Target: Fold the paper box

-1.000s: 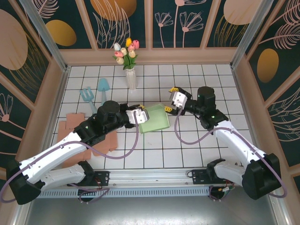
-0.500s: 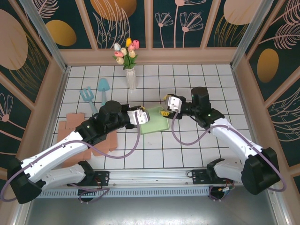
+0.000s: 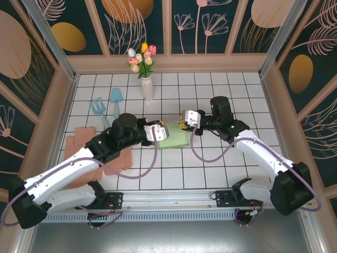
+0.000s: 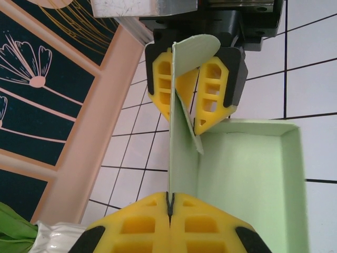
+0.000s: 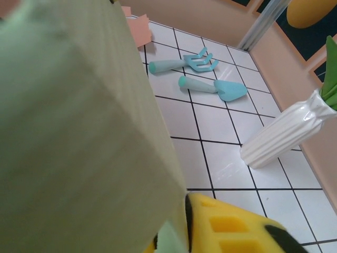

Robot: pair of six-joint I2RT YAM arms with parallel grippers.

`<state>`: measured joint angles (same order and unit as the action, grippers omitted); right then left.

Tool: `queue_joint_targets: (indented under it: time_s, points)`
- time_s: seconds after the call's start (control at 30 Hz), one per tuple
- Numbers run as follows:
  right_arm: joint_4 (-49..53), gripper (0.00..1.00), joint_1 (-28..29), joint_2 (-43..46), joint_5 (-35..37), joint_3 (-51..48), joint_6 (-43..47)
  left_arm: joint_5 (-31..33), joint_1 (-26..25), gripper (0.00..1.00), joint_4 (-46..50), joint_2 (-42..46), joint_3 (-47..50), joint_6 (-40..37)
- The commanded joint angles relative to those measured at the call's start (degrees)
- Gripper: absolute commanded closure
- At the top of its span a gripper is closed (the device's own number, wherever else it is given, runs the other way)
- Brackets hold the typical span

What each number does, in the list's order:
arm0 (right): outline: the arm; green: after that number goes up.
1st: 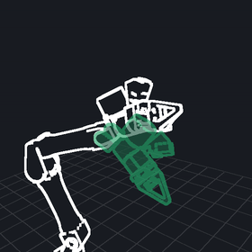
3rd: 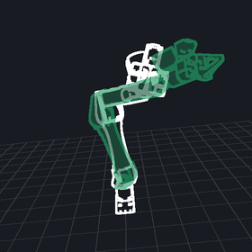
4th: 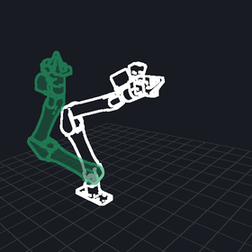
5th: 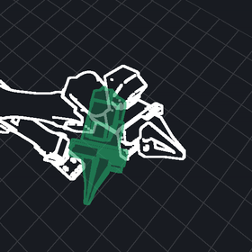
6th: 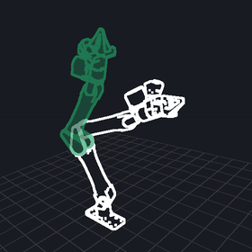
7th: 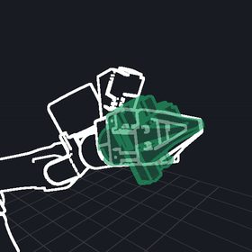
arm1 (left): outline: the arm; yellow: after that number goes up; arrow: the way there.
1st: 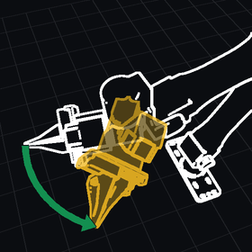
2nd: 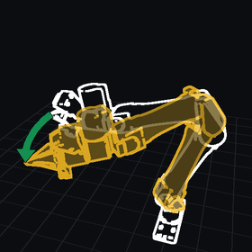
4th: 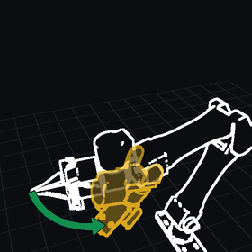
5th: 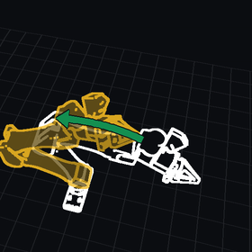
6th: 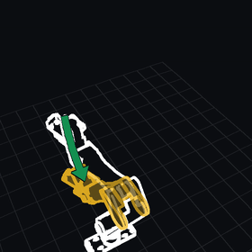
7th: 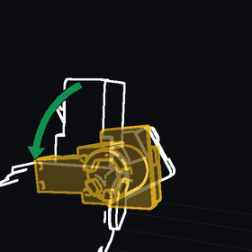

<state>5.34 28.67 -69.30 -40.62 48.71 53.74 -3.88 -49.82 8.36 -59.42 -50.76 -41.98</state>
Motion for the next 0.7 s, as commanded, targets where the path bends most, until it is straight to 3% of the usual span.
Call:
queue_joint_targets:
  time_s: [0.0, 0.1, 0.23, 0.3, 0.47, 0.6, 0.67]
  points:
    - [1.44, 0.88, 0.52, -0.51, -3.06, 1.21, 0.90, -2.06, -0.08, 0.96, -2.89, 0.60, 0.45, 0.53]
    - [1.62, 1.00, -0.27, -0.64, -3.22, 0.99, 1.11, -1.56, 0.01, 0.89, -4.77, 1.21, 0.87, 1.51]
    - [0.35, 1.00, -2.28, -1.27, -3.56, 0.77, -0.17, 0.36, -0.03, 0.78, -9.77, 1.54, 0.84, 3.98]
    - [-0.89, 1.00, -3.53, -1.37, -3.68, 0.08, -0.96, 2.02, -0.01, 0.66, -13.25, 1.95, 0.63, 6.96]
    - [-3.40, 1.00, -7.30, -1.47, -4.86, -2.02, -1.62, 7.70, -0.01, 0.55, -30.76, 6.52, 5.61, 31.06]
    - [-2.88, 1.00, -9.85, -1.47, -5.57, -1.86, -0.51, 26.10, 0.01, 0.47, -34.58, 9.35, 12.20, 46.82]
    - [-3.72, 1.00, -11.27, -1.79, -6.51, -1.97, -0.04, 37.07, 0.72, 0.44, -30.13, 8.72, 12.70, 54.92]
